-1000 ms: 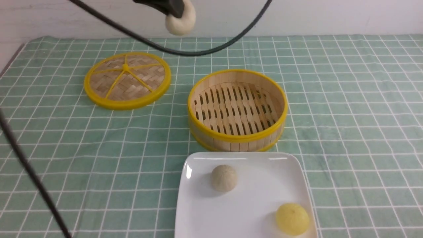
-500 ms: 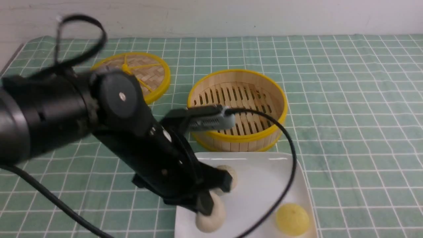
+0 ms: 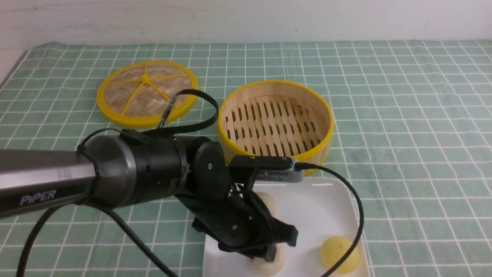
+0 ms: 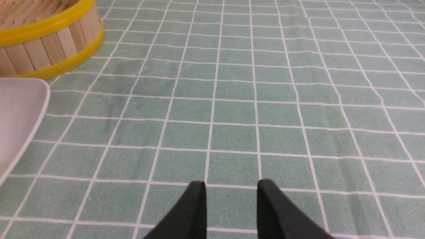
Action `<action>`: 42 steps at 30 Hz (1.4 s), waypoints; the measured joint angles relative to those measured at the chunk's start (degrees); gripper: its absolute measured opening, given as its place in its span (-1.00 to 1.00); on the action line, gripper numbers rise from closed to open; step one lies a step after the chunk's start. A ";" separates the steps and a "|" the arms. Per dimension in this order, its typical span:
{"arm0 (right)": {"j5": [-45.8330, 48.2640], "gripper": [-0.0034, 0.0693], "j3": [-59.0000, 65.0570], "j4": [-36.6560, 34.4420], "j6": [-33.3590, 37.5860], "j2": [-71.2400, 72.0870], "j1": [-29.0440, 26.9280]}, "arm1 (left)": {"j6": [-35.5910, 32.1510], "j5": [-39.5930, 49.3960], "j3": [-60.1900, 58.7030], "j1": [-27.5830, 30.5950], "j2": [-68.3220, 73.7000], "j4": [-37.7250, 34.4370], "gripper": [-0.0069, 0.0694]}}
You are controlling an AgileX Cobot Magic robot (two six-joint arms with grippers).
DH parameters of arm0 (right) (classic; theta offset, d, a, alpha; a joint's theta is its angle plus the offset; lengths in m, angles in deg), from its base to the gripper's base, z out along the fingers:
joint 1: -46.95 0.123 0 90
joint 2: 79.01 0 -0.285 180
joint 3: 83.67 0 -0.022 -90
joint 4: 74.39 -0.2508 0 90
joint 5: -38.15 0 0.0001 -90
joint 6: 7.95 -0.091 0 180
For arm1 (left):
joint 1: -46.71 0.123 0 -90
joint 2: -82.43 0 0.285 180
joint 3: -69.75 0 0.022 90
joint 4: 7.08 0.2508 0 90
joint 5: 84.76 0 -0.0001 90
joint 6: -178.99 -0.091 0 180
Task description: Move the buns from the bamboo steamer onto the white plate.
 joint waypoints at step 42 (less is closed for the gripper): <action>0.00 -0.24 0.00 -0.04 0.00 0.00 0.00 | 16.34 23.61 -8.00 0.00 -59.59 25.92 -0.81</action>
